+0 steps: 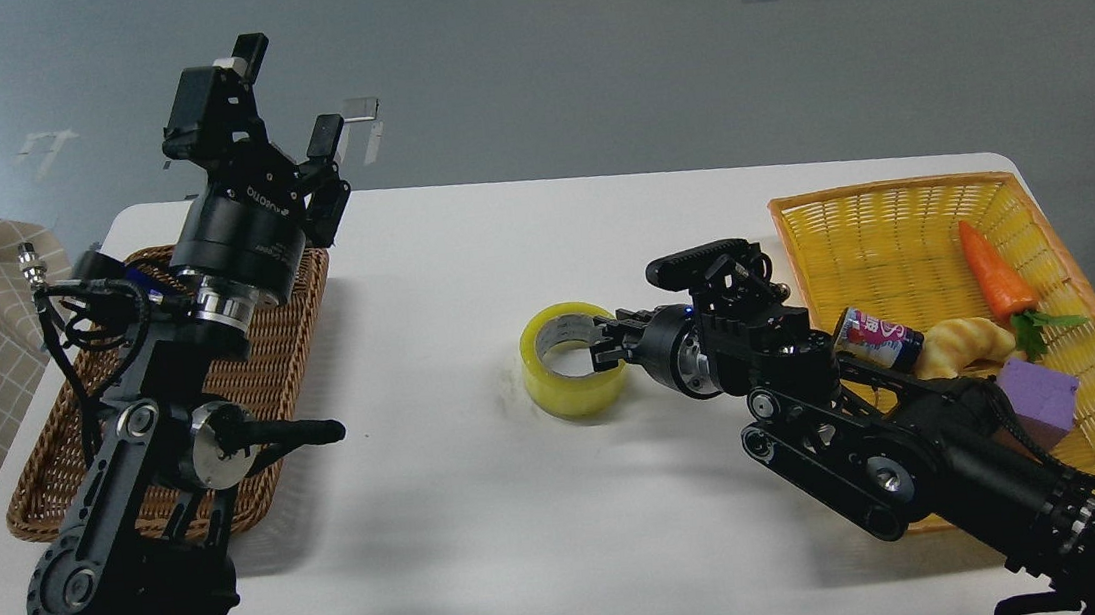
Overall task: Place and transfer tape with both arms
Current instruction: 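Carry the tape toward the table center and set it down, then open the right gripper and withdraw it upward over the tray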
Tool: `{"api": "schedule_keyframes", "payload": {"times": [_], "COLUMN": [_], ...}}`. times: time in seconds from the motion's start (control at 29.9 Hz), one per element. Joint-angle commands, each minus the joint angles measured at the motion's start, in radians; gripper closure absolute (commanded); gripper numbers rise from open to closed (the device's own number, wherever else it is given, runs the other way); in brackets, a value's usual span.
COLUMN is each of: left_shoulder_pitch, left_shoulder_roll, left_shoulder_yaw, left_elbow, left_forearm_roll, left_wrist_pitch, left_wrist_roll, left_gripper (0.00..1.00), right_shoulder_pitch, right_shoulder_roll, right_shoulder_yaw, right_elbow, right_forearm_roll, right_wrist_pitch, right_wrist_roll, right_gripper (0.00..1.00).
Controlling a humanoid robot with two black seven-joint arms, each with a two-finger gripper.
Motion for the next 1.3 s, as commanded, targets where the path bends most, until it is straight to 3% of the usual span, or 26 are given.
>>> {"api": "schedule_keyframes", "payload": {"times": [0.0, 0.07, 0.13, 0.17, 0.2, 0.23, 0.27, 0.3, 0.4, 0.6, 0.74, 1.0, 1.1, 1.17, 1.24, 1.27], "left_shoulder_pitch": [0.002, 0.002, 0.002, 0.004, 0.005, 0.005, 0.007, 0.007, 0.007, 0.005, 0.005, -0.002, -0.001, -0.001, -0.007, -0.009], "left_shoulder_roll": [0.002, 0.008, 0.008, 0.008, 0.008, 0.008, 0.008, 0.008, 0.011, 0.008, 0.020, 0.040, 0.040, 0.025, 0.004, -0.003], "left_shoulder_yaw": [-0.001, -0.005, -0.005, -0.004, -0.004, -0.004, -0.004, -0.004, -0.001, 0.006, 0.009, 0.013, 0.012, 0.006, 0.004, 0.004], "left_elbow": [0.000, 0.000, 0.000, 0.000, 0.000, 0.000, 0.000, 0.000, -0.001, -0.001, -0.001, 0.006, 0.012, 0.009, 0.002, -0.001], "left_forearm_roll": [0.000, -0.002, 0.000, -0.002, -0.002, -0.002, 0.000, 0.000, 0.000, 0.000, 0.000, -0.002, -0.005, -0.011, -0.014, -0.014], "left_wrist_pitch": [0.000, 0.000, 0.000, 0.000, 0.000, 0.000, 0.000, -0.001, -0.001, -0.001, -0.001, -0.006, -0.008, -0.005, -0.004, -0.004], "left_wrist_roll": [0.000, 0.000, 0.000, 0.000, 0.000, 0.000, 0.000, 0.000, 0.003, 0.004, 0.004, 0.003, 0.000, -0.010, -0.014, -0.014], "left_gripper": [0.02, 0.02, 0.02, 0.02, 0.02, 0.02, 0.02, 0.02, 0.02, 0.02, 0.02, 0.02, 0.02, 0.02, 0.02, 0.02], "right_shoulder_pitch": [-0.013, -0.016, -0.018, -0.018, -0.018, -0.018, -0.021, -0.023, -0.020, -0.016, -0.019, -0.055, -0.065, -0.122, -0.167, -0.173], "right_shoulder_roll": [0.000, 0.000, 0.000, 0.000, 0.000, 0.000, 0.000, 0.000, 0.000, 0.000, -0.076, -0.132, -0.158, -0.161, -0.163, -0.163], "right_shoulder_yaw": [0.004, 0.004, 0.010, 0.015, 0.038, 0.038, 0.071, 0.094, 0.098, 0.127, 0.188, 0.401, 0.453, 0.530, 0.614, 0.633], "right_elbow": [0.014, 0.024, 0.026, 0.026, 0.026, 0.026, 0.027, 0.032, 0.085, 0.130, 0.187, 0.334, 0.409, 0.438, 0.426, 0.419], "right_forearm_roll": [0.000, 0.002, 0.002, 0.002, 0.005, 0.005, 0.007, 0.008, 0.010, 0.011, 0.022, 0.451, 0.565, 0.727, 0.976, 1.026], "right_wrist_pitch": [-0.008, -0.025, -0.039, -0.053, -0.077, -0.077, -0.120, -0.170, -0.227, -0.241, -0.244, -0.237, -0.232, -0.200, -0.082, -0.062], "right_wrist_roll": [0.000, 0.000, 0.000, 0.000, 0.000, 0.000, 0.000, 0.000, 0.000, 0.000, 0.005, 0.025, 0.077, 0.188, 0.332, 0.353], "right_gripper": [0.62, 0.53, 0.51, 0.42, 0.27, 0.27, 0.12, 0.04, 0.02, 0.00, 0.00, 0.00, 0.00, 0.00, 0.00, 0.00]}}
